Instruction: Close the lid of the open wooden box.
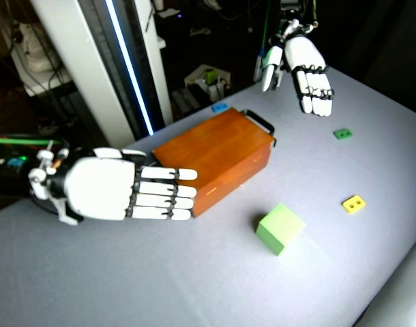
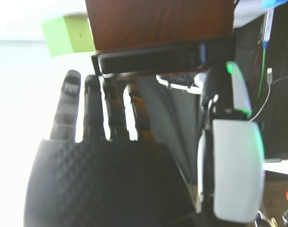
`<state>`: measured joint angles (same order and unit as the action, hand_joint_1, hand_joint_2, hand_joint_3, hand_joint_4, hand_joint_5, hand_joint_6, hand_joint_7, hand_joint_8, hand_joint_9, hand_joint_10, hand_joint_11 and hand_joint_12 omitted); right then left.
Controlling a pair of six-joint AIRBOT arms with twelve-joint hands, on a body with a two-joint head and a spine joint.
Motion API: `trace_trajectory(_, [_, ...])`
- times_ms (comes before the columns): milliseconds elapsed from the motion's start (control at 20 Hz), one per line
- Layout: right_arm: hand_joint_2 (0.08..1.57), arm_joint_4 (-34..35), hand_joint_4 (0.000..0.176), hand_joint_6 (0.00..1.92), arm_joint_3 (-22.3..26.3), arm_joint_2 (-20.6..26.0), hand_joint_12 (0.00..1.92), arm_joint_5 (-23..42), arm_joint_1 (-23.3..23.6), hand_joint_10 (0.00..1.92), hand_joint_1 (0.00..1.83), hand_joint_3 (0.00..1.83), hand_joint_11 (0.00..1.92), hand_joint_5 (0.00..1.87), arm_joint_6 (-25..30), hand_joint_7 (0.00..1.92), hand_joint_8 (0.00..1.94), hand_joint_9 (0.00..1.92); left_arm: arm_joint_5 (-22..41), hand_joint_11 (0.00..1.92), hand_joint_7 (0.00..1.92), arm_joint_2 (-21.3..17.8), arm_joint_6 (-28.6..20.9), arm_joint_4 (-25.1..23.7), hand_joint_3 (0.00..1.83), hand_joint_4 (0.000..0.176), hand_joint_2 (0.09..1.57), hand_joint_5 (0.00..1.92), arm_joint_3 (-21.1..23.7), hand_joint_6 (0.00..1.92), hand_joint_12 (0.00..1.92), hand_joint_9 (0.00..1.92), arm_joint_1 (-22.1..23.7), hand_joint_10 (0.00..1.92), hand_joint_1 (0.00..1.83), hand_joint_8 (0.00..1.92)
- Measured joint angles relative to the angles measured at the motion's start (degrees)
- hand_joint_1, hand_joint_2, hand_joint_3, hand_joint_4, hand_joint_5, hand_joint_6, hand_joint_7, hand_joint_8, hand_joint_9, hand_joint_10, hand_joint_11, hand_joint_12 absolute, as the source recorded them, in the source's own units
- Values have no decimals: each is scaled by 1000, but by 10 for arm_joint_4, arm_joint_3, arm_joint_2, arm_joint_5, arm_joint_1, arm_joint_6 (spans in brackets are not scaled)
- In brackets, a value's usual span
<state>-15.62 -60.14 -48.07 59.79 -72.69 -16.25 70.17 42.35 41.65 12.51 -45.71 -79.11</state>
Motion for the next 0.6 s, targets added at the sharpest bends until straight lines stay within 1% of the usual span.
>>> trace_trajectory(50, [1080,2,88,0,2,5,0,3,-10,0,572,8,0,0,1,0,0,0,-1,0,26,0,0,0,3,0,1339,16,0,1,213,55,0,3,0,1])
trace_trajectory(100, [1114,-1,86,0,2,9,0,-13,-11,0,434,16,0,0,1,0,0,0,-2,0,19,1,0,1,1,0,1350,21,0,1,200,35,-2,3,0,1])
trace_trajectory(150, [1139,-1,88,0,2,9,0,-13,-11,0,387,21,0,0,2,0,0,0,-3,0,84,1,0,2,0,0,1345,59,0,0,304,96,-2,2,0,0])
trace_trajectory(200, [1139,-4,88,0,11,19,0,-12,-23,0,387,21,0,0,12,0,0,0,2,0,84,3,-1,1,0,0,1345,59,-5,0,304,96,-2,2,0,0])
trace_trajectory(250, [1181,-13,67,0,13,34,6,-3,-27,0,315,27,15,0,19,0,0,0,12,0,14,7,-1,6,11,0,1395,26,-8,0,274,49,1,0,78,0])
trace_trajectory(300, [1197,-5,69,0,8,36,0,4,-27,0,277,22,2,0,10,0,0,0,18,0,2,9,0,19,2,0,1379,14,-12,0,111,9,5,0,117,0])
trace_trajectory(350, [1199,26,65,0,9,33,0,21,-25,0,271,19,0,0,0,0,0,0,28,0,0,14,1,23,0,21,1368,3,-21,0,21,1,18,0,68,0])
trace_trajectory(400, [1221,56,79,0,9,31,0,42,-16,0,336,19,0,0,-26,0,0,0,49,0,0,17,1,33,4,48,1381,0,-27,0,3,0,37,0,65,0])
trace_trajectory(450, [1228,70,96,6,9,30,0,63,-10,0,428,13,0,19,-38,0,0,0,63,0,0,18,1,33,17,14,1411,0,-32,0,0,0,48,0,76,0])
trace_trajectory(500, [1236,96,90,9,9,30,0,98,-1,0,501,10,0,35,-55,0,0,0,81,0,0,18,2,31,16,10,1424,0,-38,0,0,0,64,0,47,0])
trace_trajectory(550, [1245,116,50,21,9,28,14,125,7,0,517,11,33,73,-72,13,5,0,95,0,0,21,3,30,4,0,1405,0,-41,0,0,0,78,0,80,0])
trace_trajectory(600, [1239,136,42,28,8,24,30,156,19,5,433,7,69,114,-86,41,12,17,106,0,0,26,4,29,0,0,1369,0,-46,0,0,0,93,0,161,0])
